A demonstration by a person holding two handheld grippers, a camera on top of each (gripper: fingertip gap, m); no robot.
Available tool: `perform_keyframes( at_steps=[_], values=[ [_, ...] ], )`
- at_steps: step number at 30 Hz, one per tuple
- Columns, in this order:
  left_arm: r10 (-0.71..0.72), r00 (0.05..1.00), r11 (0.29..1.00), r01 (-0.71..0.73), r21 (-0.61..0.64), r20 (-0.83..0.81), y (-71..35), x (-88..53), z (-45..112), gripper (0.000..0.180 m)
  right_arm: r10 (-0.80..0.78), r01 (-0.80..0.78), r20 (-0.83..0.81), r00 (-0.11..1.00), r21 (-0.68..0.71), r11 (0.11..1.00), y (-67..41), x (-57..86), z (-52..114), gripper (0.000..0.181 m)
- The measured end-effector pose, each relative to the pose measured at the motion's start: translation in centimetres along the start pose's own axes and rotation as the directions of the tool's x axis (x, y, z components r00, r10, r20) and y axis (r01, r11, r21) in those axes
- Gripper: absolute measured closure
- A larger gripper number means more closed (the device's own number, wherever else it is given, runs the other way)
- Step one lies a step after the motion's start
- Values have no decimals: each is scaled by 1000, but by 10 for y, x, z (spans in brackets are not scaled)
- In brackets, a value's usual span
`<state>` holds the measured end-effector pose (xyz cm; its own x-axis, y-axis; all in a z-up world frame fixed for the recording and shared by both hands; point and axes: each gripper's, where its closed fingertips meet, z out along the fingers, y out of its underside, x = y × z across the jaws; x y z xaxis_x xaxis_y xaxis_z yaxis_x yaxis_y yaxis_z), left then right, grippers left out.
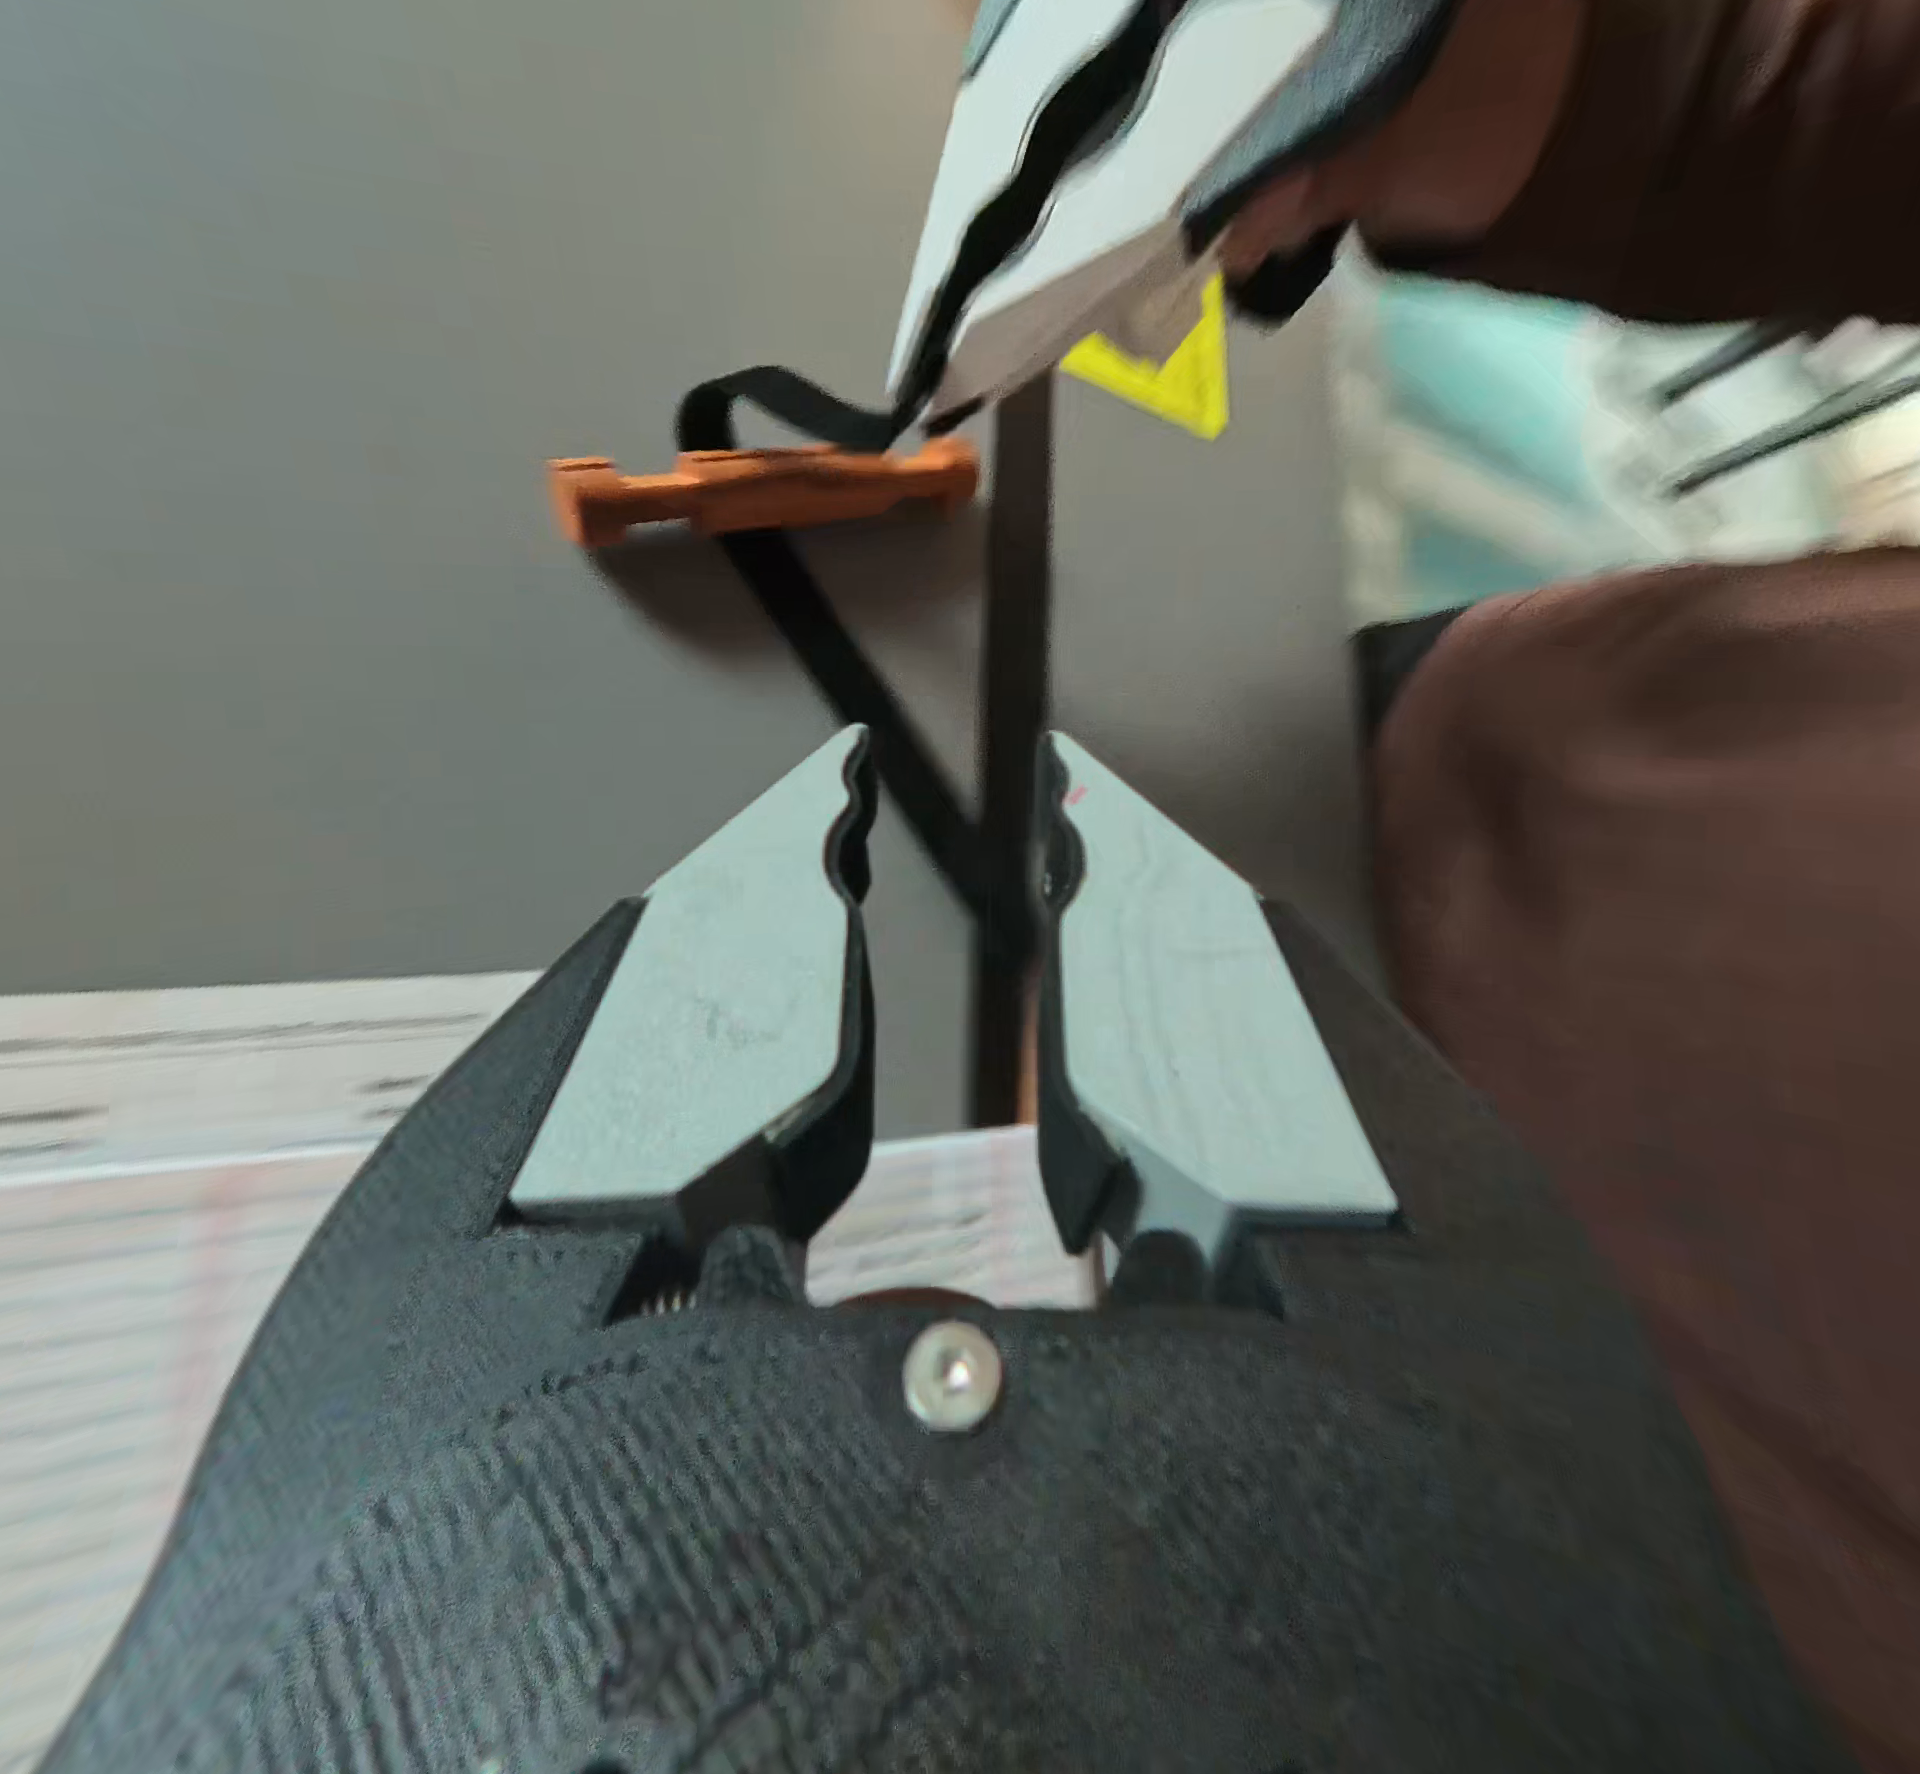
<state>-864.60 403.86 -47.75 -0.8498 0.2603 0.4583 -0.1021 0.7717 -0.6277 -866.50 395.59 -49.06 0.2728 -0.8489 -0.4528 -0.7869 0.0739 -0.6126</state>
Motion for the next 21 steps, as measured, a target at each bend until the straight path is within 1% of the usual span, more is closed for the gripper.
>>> perform_keyframes(
  at_steps=[1, 2, 3, 5, 6, 7, 9, 10, 13, 14, 15, 16, 17, 18, 20, 21],
  values=[
    [124, 990, 990, -118, -72, 72, 9, -10, -4, 148, 2, -2, -3, 1000, 1, 1000, 0, 1, -2, 178],
    [251, 961, 960, -232, -156, 114, 19, -18, -8, 147, 3, -3, -3, 1000, 1, 1000, -1, 2, -3, 178],
    [357, 925, 921, -323, -219, 133, 27, -23, -10, 139, 4, -4, -2, 1000, -3, 1000, -1, 2, -3, 178],
    [486, 871, 840, -443, -313, 74, 42, -21, -9, 128, -1, 1, -5, 1000, -15, 1000, 1, 2, -4, 178],
    [508, 861, 812, -467, -349, 31, 50, -20, -8, 124, 1, -1, -5, 1000, -19, 1000, 1, 2, -6, 177],
    [497, 867, 805, -462, -372, -2, 55, -19, -7, 118, 8, -8, -4, 1000, -21, 1000, 1, 2, -5, 177],
    [402, 911, 831, -407, -379, -96, 63, -7, -4, 108, 20, -20, -2, 1000, -17, 1000, 1, 0, -5, 176],
    [366, 924, 842, -378, -385, -107, 66, -5, -3, 110, 19, -19, -4, 1000, -13, 1000, 0, -3, -2, 176],
    [281, 960, 838, -252, -484, -13, 84, -15, 8, 116, 7, -7, -12, 1000, -15, 1000, -1, -6, -1, 175],
    [242, 967, 852, -176, -494, 73, 85, -21, 12, 130, 4, -4, -14, 1000, -14, 1000, -1, -6, 0, 175],
    [171, 977, 880, -94, -466, 126, 81, -19, 15, 138, 3, -3, -16, 1000, -12, 1000, -3, -6, 1, 174],
    [63, 988, 890, 8, -455, 140, 81, -12, 19, 135, 4, -5, -19, 1000, -9, 1000, -4, -6, 1, 172],
    [-21, 984, 894, 97, -437, 176, 81, -9, 23, 146, 8, -8, -21, 1000, -5, 1000, -6, -6, 2, 171],
    [-76, 975, 894, 159, -419, 207, 82, -9, 26, 158, 10, -10, -18, 1000, -1, 1000, -7, -7, 2, 171],
    [-150, 962, 884, 234, -404, 229, 85, -6, 33, 180, 5, -5, -15, 1000, -5, 1000, -8, -8, 4, 170],
    [-180, 958, 891, 255, -376, 223, 83, -4, 36, 180, -5, 5, -21, 1000, -11, 1000, -6, -8, 5, 168]
  ],
)
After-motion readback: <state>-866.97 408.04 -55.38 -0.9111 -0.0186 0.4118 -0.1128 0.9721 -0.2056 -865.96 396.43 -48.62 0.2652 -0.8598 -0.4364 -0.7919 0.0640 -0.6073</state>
